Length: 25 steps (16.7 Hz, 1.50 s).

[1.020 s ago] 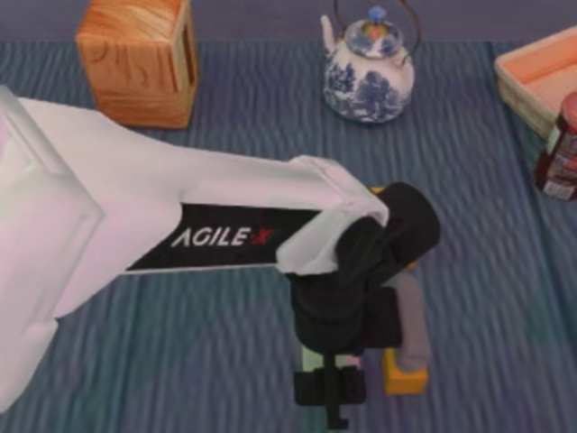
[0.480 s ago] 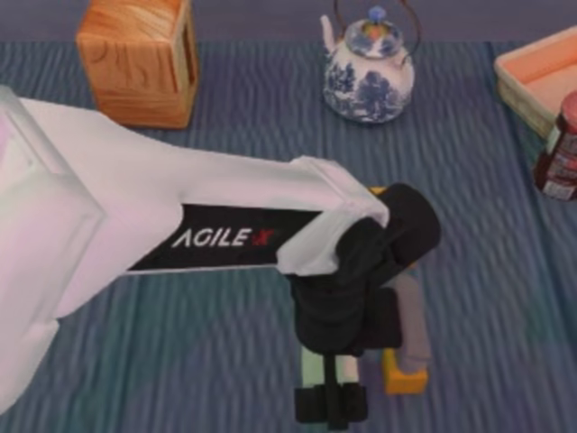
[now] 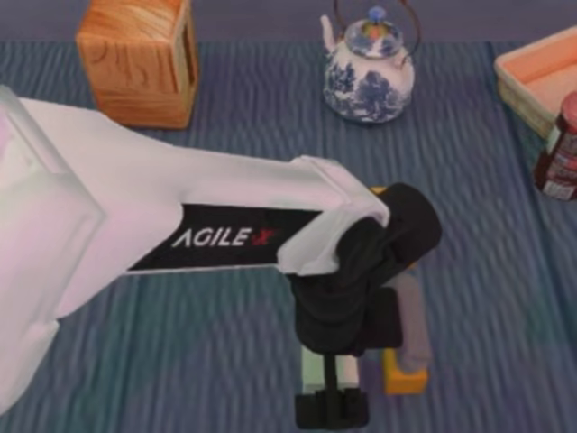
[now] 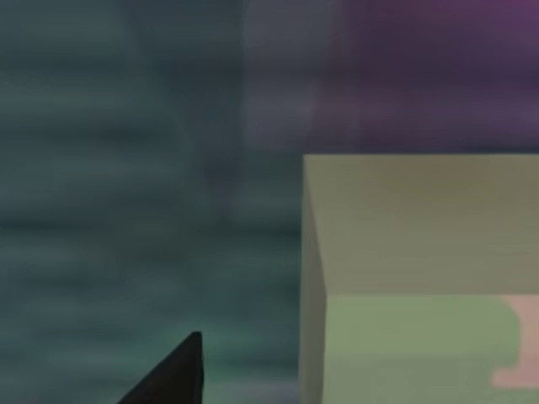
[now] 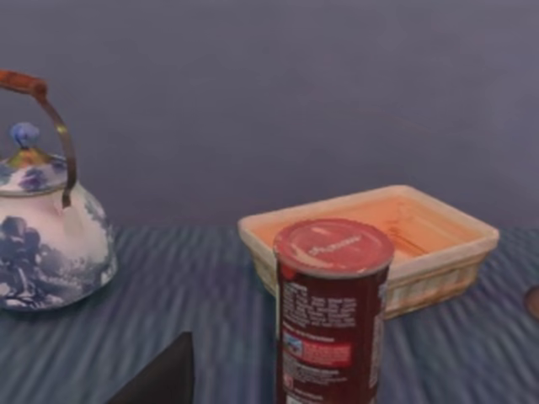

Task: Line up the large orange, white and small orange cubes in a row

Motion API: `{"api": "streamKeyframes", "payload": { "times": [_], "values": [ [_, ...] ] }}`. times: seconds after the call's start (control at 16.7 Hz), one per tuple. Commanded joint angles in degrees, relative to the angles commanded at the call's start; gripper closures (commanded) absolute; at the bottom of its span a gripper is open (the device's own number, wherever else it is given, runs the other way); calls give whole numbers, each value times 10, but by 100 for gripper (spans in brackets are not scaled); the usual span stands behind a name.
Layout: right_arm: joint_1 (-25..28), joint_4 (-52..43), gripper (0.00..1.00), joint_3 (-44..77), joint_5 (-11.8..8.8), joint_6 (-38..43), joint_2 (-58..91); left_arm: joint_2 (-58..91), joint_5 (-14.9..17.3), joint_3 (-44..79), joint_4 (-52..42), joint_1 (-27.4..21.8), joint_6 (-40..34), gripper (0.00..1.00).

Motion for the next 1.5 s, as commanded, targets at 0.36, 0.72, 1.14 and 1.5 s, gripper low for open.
{"api": "streamKeyframes", "payload": {
  "times": [0.36,0.72,1.14,1.5],
  "values": [
    [0,0,0,0,0,0,0,-36,-1,66,-104,7,-1,0],
    [0,0,0,0,0,0,0,-52,0,89,-141,11,-1,0],
    [23,-62,0,88,2,25,88,-128,-4,17,-90,56,-32,0],
    [94,-237,0,367,1,95,391,-376,-8,-184,47,182,-112,0]
  ]
}}
